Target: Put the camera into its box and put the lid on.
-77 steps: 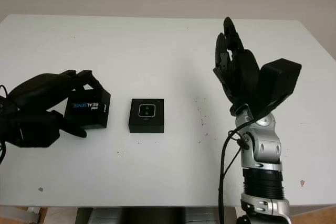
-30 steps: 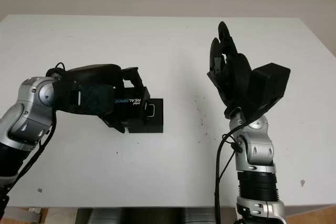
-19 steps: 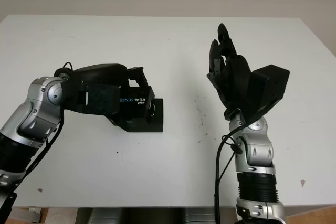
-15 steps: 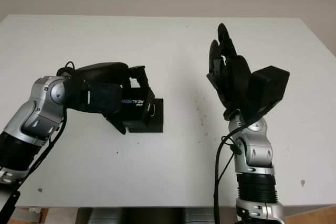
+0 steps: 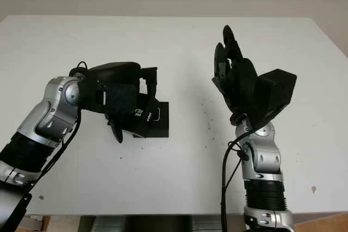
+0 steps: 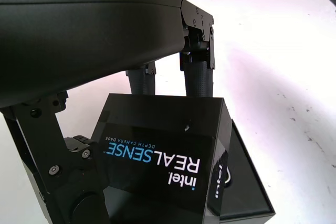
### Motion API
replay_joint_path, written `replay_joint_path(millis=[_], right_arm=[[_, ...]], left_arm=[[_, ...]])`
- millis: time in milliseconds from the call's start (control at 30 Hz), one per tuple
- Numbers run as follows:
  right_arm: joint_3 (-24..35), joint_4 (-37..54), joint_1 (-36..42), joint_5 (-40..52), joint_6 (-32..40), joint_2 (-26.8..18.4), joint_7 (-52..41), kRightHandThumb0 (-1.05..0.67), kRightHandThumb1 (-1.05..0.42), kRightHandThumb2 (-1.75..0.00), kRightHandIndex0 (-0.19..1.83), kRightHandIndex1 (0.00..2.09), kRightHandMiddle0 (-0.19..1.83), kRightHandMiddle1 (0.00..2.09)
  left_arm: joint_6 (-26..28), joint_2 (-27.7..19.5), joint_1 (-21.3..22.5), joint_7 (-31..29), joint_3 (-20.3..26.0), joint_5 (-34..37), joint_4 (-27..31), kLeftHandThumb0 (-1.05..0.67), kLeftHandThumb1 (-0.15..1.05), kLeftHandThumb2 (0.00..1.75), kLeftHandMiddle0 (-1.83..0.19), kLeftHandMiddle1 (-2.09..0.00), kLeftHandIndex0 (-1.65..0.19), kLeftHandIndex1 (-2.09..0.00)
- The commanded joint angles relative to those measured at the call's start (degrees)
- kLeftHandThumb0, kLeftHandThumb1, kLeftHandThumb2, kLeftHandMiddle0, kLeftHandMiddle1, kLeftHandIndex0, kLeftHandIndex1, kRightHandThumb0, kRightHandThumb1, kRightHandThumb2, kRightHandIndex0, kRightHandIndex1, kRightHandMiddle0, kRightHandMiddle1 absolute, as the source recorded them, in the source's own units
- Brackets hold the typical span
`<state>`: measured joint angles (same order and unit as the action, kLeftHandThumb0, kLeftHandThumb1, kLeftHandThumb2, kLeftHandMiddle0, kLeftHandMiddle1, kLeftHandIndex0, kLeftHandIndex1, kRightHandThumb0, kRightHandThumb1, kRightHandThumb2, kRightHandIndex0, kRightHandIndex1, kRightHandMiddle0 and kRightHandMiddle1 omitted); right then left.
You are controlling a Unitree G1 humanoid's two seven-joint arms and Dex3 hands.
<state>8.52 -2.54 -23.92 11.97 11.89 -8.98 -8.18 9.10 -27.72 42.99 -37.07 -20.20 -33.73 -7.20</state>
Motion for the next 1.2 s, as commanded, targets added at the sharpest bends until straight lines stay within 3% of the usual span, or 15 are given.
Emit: replay_joint_path(millis=[0,200,533,600,700,800,900,1033,1167], right_arm=[[0.0,0.6,0.4,0.0,-0.2,0.2,0.1,-0.69,-1.05,-0.66,-0.08,0.05,-0.05,0.03],[-0.3,0.0,0.4,-0.3,-1.0,0.3,0.0,-0.69,-1.05,-0.67,-0.09,0.05,-0.06,0.03],[-0.6,-0.7,0.2,0.3,-1.2,0.2,-1.5,-0.68,-1.05,-0.67,-0.11,0.04,-0.07,0.03],[-0.8,-1.0,0.1,0.1,-1.5,0.3,-1.6,-0.68,-1.05,-0.67,-0.1,0.05,-0.06,0.03],[-1.1,-1.6,0.0,-0.4,-2.2,0.3,-1.7,-0.68,-1.05,-0.68,-0.09,0.05,-0.05,0.04],[-1.4,-1.8,0.0,-0.6,-2.6,0.3,-1.7,-0.67,-1.05,-0.69,-0.09,0.05,-0.04,0.04],[-1.4,-2.3,-0.1,-0.8,-3.1,0.4,-1.7,-0.67,-1.05,-0.68,-0.09,0.05,-0.05,0.04],[-1.3,-3.0,-0.3,-0.3,-3.3,0.7,-1.8,-0.68,-1.05,-0.66,-0.1,0.05,-0.05,0.04],[-1.3,-4.1,-0.8,0.0,-3.8,1.2,-2.0,-0.67,-1.05,-0.65,-0.1,0.05,-0.06,0.03]], left_arm=[[-0.5,0.6,1.3,0.7,-0.7,-0.4,-0.2,-0.27,1.05,0.15,-0.4,-2.09,-0.26,-2.03],[-0.7,1.3,1.2,1.4,-0.9,-0.5,-0.7,-0.27,1.05,0.15,-0.45,-2.07,-0.34,-2.08],[2.5,2.4,1.5,3.6,-0.8,-3.3,0.4,-0.26,1.05,0.12,-0.52,-2.09,-0.27,-2.09],[4.1,3.0,1.5,4.2,-0.6,-3.8,0.6,-0.26,1.05,0.12,-0.5,-2.09,-0.19,-2.09],[7.0,4.1,1.5,4.9,-0.4,-4.4,0.9,-0.23,1.05,0.12,-0.33,-2.09,0.08,-2.0],[8.8,4.6,1.8,5.0,-0.3,-4.3,0.8,-0.22,1.05,0.13,-0.29,-2.09,0.17,-1.94],[10.8,5.3,2.4,5.0,-0.3,-4.1,0.1,-0.23,1.05,0.14,-0.32,-1.98,0.05,-2.03],[12.4,6.9,4.0,6.1,-0.1,-3.3,-2.8,-0.25,1.05,0.13,-0.43,-1.84,-0.33,-2.08],[13.4,8.0,5.5,6.8,0.1,-1.7,-5.8,-0.27,1.05,0.13,-0.53,-1.81,-0.46,-2.06]])
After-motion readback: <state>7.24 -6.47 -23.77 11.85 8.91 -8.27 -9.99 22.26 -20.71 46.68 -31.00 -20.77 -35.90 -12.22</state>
